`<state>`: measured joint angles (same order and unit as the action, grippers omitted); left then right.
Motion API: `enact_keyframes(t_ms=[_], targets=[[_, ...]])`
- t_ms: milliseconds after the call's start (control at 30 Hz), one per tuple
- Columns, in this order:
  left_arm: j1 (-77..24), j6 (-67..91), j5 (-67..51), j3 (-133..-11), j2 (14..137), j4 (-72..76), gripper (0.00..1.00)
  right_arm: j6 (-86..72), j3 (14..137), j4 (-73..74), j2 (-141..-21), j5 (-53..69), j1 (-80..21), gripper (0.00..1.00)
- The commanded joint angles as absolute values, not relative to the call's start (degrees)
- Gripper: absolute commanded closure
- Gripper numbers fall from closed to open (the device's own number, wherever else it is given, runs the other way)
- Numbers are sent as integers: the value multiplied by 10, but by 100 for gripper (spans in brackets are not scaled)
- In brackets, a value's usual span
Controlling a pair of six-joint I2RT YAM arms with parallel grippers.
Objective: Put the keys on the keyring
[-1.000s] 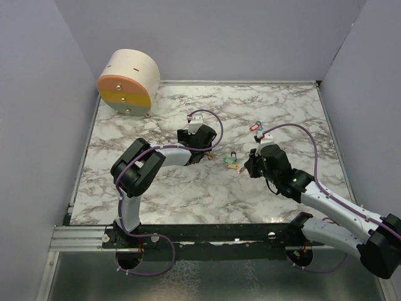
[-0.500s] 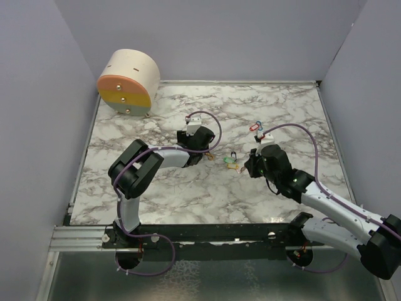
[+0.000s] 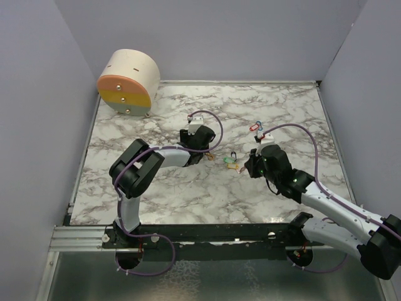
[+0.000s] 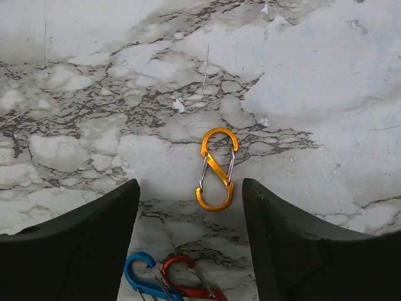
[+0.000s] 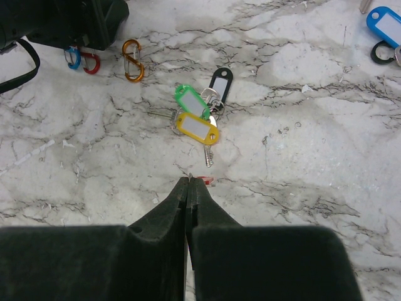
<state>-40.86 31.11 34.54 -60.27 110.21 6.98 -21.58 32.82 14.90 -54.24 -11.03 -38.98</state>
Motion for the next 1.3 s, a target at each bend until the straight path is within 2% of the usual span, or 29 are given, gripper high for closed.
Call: enact_keyframes(t_ms=[0, 233, 367, 867, 1267], targets=[[-407, 297, 321, -617, 1120, 71, 34, -214, 325, 131, -536, -103, -388, 99], [-407, 296, 316, -621, 1129, 72, 40, -214, 325, 131, -537, -101, -388, 99], [-407, 295, 314, -624, 1133, 72, 47, -213, 326, 131, -539, -102, -388, 99], [-404, 290, 310, -627, 1139, 73, 57, -212, 328, 132, -539, -102, -388, 99], [-400, 281, 300, -623, 1136, 81, 86, -213, 326, 134, -539, -103, -388, 99]])
